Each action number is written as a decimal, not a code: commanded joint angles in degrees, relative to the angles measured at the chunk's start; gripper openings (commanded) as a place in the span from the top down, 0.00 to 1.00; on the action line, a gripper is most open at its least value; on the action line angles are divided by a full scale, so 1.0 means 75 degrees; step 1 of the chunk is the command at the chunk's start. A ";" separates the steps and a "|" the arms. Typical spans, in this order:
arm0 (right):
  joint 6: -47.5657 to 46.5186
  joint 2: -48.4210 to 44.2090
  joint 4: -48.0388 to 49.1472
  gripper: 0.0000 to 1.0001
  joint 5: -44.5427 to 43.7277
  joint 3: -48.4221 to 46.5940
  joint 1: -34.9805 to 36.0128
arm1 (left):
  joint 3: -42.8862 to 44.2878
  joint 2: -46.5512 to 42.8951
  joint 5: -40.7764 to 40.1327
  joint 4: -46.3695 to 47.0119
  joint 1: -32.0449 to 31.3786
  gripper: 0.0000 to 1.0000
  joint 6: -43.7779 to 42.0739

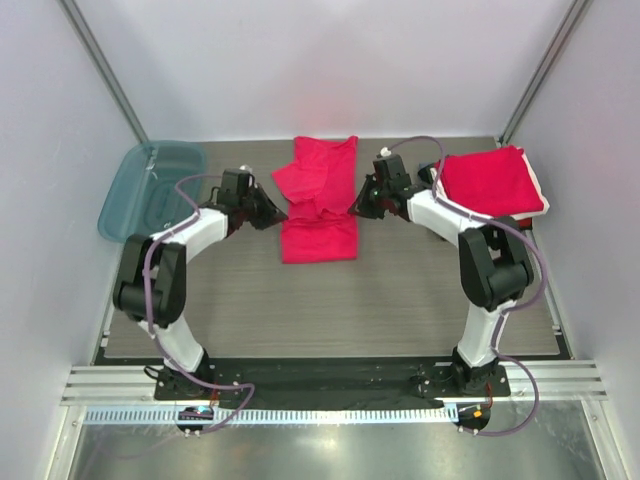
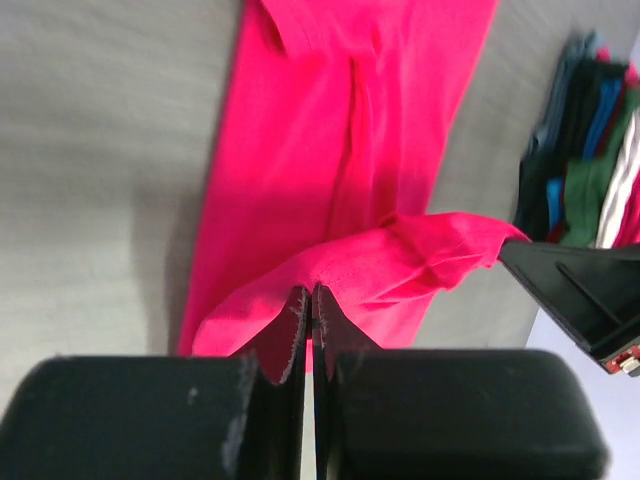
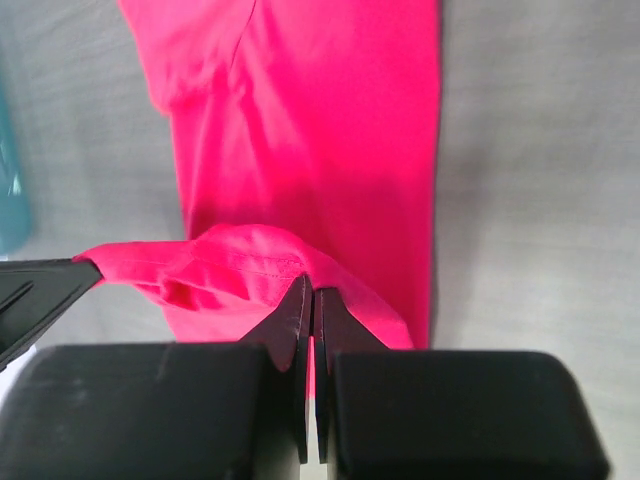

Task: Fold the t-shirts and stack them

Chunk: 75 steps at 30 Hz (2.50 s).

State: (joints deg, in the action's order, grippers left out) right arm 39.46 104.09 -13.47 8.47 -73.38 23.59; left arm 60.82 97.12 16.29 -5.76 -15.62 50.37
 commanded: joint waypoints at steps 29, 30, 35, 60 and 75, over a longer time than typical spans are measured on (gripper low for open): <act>-0.0422 -0.0552 0.0799 0.44 0.1460 0.0699 -0.0720 | 0.0261 0.0142 0.0078 0.0451 0.0185 0.11 -0.0762; -0.0445 -0.0683 0.0835 0.41 0.1588 0.1190 -0.0685 | -0.0194 -0.0022 0.0043 0.0521 0.0126 0.12 -0.0786; -0.0399 -0.1117 0.1151 0.42 0.2128 0.2260 -0.0568 | -0.1205 -0.0737 0.0077 0.0615 -0.0168 0.14 -0.0798; 0.0399 0.0242 0.2559 0.65 0.2364 0.2730 -0.0556 | -0.2085 0.0023 0.0921 0.1939 -0.0168 0.46 0.0104; 0.0223 0.0265 0.2453 0.96 0.2140 0.2695 -0.0556 | -0.2285 -0.0012 -0.0262 0.1623 -0.0144 0.63 -0.0329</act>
State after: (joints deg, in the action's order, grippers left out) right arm 42.15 105.91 3.77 25.21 -52.66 19.35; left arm 44.27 96.99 18.06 6.00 -17.10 49.69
